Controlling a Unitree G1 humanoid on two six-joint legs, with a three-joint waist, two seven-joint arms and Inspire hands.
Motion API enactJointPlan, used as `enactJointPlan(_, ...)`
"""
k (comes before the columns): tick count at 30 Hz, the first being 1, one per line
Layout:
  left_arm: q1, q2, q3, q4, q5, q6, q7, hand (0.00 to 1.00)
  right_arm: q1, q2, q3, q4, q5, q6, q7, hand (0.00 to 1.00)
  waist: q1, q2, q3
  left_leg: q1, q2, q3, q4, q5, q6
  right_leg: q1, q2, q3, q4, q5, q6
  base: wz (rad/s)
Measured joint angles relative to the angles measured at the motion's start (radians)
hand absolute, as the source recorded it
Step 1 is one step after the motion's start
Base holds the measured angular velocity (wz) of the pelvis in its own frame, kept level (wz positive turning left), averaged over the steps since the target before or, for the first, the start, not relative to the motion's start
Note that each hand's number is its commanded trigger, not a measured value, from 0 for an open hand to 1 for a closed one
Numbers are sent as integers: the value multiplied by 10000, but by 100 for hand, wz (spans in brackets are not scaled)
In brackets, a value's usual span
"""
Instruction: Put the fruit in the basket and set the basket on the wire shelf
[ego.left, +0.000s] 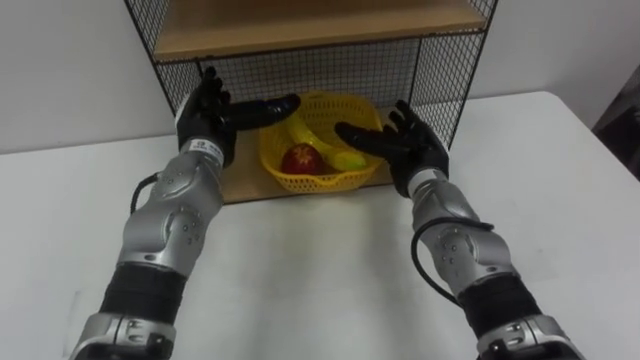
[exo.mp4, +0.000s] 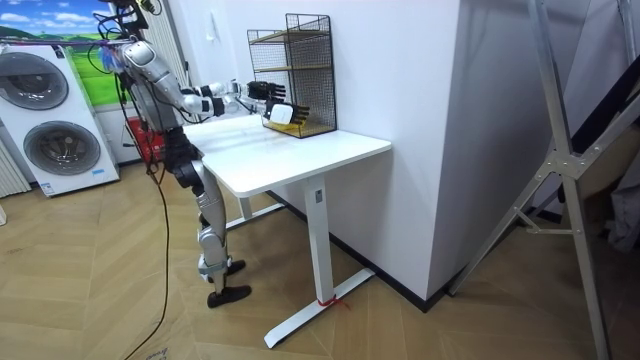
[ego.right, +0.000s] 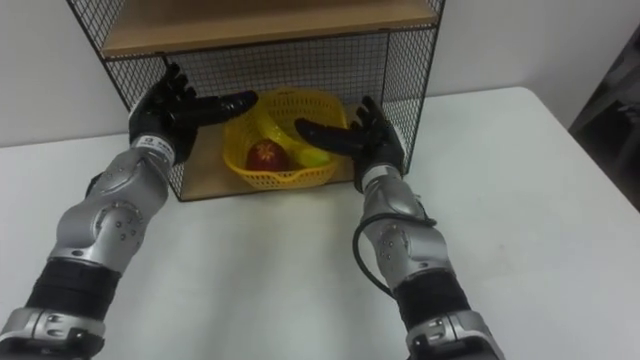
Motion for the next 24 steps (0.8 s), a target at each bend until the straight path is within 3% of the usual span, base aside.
enactJointPlan(3, 51, -3, -44, -289, 9, -151, -55, 0, 492, -176, 203, -1275, -931, -10, 138, 0, 98, -9, -3, 4, -5, 3, -4, 15, 24, -84, -5, 22, -7, -23, -1, -2)
enactJointPlan(10, 1319, -24, -576, -1797, 298, -298, -99, 0, 1623, -214, 474, -2940, -1722, -21, 559, 0, 239, -266, -43, 128, -3, 40, -32, -8, -39, -14, -6, 85, -2, -107, -4, -2)
enactJointPlan(15, 1932, -33, -941, -2148, 291, -485, -348, 0, 1629, -216, 469, -3361, -1716, -24, 590, 0, 232, -530, -54, 159, -4, 14, -14, -9, -40, 68, -7, 8, -23, -107, -3, 1)
enactJointPlan(19, 2263, -34, -1040, -2156, 297, -772, -675, 0, 1632, -284, 453, -3930, -1676, -89, 779, 0, 233, -588, -51, 154, -6, 12, -9, 9, -8, 76, -21, -32, -22, -106, 0, 0)
enactJointPlan(24, 2918, 31, -1407, -2235, 383, -782, -908, 0, 1748, -598, 464, -4560, -1763, -111, 978, 0, 219, -595, -49, 148, -4, -2, -11, -11, -42, 107, -14, -47, -26, -117, 0, 1)
